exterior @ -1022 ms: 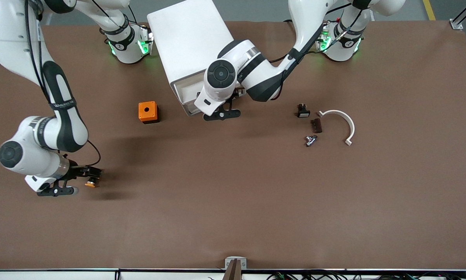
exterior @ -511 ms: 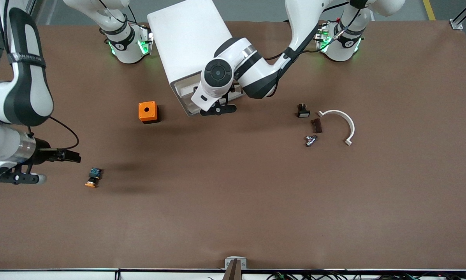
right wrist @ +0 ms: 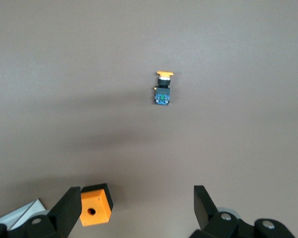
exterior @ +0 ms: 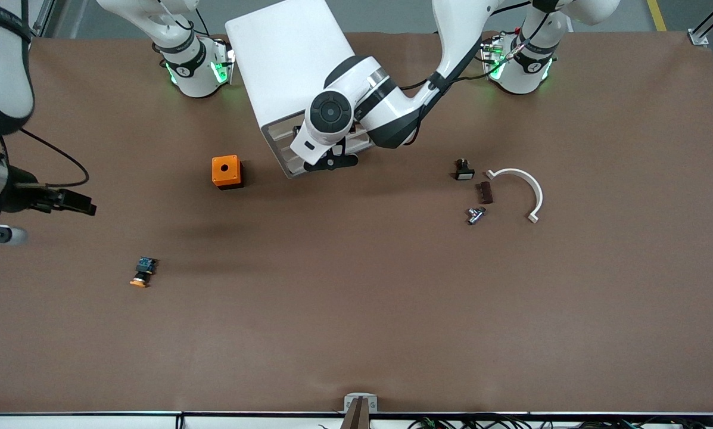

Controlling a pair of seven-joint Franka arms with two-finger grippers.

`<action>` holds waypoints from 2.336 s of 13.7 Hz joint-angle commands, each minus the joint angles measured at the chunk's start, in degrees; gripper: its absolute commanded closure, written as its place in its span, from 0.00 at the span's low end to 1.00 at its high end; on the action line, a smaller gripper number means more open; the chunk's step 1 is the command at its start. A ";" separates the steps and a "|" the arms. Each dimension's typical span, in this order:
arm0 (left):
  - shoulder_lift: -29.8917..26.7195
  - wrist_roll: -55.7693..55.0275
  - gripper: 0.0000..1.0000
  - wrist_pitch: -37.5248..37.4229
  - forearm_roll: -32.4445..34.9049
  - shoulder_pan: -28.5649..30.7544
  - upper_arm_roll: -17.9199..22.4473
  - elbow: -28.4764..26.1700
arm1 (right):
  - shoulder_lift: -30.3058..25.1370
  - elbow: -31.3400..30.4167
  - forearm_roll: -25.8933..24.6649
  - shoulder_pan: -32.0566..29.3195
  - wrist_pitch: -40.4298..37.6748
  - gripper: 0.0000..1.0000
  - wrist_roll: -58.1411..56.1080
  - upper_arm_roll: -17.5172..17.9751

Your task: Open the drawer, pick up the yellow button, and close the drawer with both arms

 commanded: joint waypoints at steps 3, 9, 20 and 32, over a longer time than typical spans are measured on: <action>-0.97 0.46 0.00 -0.07 -1.58 -0.16 -0.40 -1.22 | -2.74 0.19 -3.08 -0.69 -3.47 0.00 0.86 0.66; -5.80 0.46 0.00 -0.07 -1.06 9.40 0.22 -1.13 | -0.99 7.66 -3.10 -0.60 -8.66 0.00 1.83 0.75; -10.99 0.46 0.00 -9.72 -0.44 29.44 0.30 -1.13 | -6.42 3.55 -3.09 -0.86 -8.14 0.00 1.56 0.75; -20.13 26.97 0.01 -23.00 11.41 44.23 -0.05 -0.96 | -15.49 -7.89 -3.01 -0.42 -2.86 0.00 -0.98 -0.92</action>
